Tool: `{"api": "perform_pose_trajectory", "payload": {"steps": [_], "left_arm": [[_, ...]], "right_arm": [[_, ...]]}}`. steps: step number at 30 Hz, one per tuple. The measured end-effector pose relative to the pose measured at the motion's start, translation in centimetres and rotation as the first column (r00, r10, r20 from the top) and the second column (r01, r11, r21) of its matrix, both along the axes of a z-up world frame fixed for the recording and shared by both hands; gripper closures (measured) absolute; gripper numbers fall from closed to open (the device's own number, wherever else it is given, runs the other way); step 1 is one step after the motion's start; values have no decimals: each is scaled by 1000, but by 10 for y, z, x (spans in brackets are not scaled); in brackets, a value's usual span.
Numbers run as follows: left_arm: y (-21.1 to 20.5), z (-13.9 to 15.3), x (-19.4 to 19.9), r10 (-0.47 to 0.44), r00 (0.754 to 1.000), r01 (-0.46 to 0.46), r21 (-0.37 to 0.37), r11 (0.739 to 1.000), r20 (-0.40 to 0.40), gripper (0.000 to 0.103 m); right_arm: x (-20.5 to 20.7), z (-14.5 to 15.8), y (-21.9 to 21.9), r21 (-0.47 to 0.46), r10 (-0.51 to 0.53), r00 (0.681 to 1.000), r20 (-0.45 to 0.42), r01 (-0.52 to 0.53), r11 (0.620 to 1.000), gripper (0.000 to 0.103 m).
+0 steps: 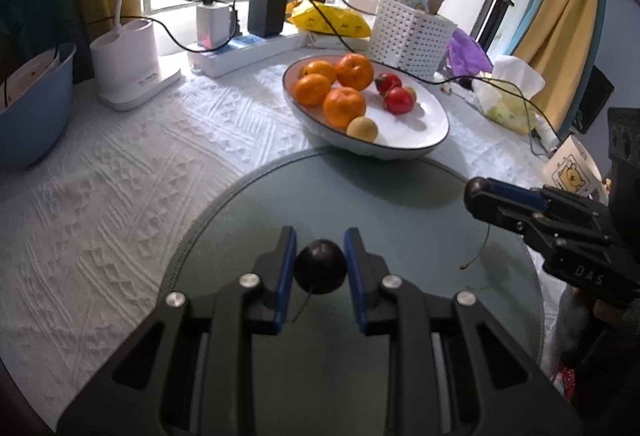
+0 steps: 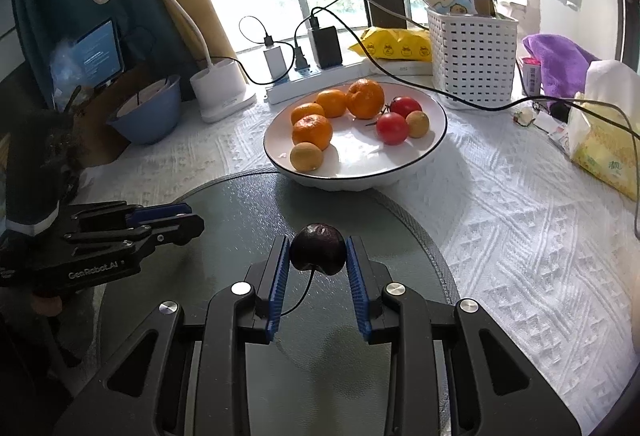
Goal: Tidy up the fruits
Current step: 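Carry the plum in the left tool to the plate while the right tool carries its plum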
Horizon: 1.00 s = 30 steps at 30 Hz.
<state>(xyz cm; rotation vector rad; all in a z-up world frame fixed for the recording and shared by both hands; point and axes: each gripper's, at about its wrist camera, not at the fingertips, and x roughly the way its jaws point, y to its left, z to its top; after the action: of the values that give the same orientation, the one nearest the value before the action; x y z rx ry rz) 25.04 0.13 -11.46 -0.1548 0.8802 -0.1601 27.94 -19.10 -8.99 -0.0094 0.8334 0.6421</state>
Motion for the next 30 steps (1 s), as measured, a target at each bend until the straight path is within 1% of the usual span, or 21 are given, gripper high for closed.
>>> {"api": "perform_pose_trajectory", "payload": {"steps": [8,13,22,30], "left_arm": [[-10,25,-2,-51,996,51,8,999,75,78],[-18,35,4,-77,992,76,15,997,105,78],[-29,43,24,-104,986,102,19,995,129,78],[-38,46,52,-137,979,136,20,991,151,78]], "right_arm": [[7,7,-10,-11,-24,999,30,25,1000,72],[18,14,-19,-14,-45,997,55,46,999,72],[41,22,-23,-20,-42,995,86,44,999,72],[60,26,-21,-16,-36,994,98,38,999,72]]}}
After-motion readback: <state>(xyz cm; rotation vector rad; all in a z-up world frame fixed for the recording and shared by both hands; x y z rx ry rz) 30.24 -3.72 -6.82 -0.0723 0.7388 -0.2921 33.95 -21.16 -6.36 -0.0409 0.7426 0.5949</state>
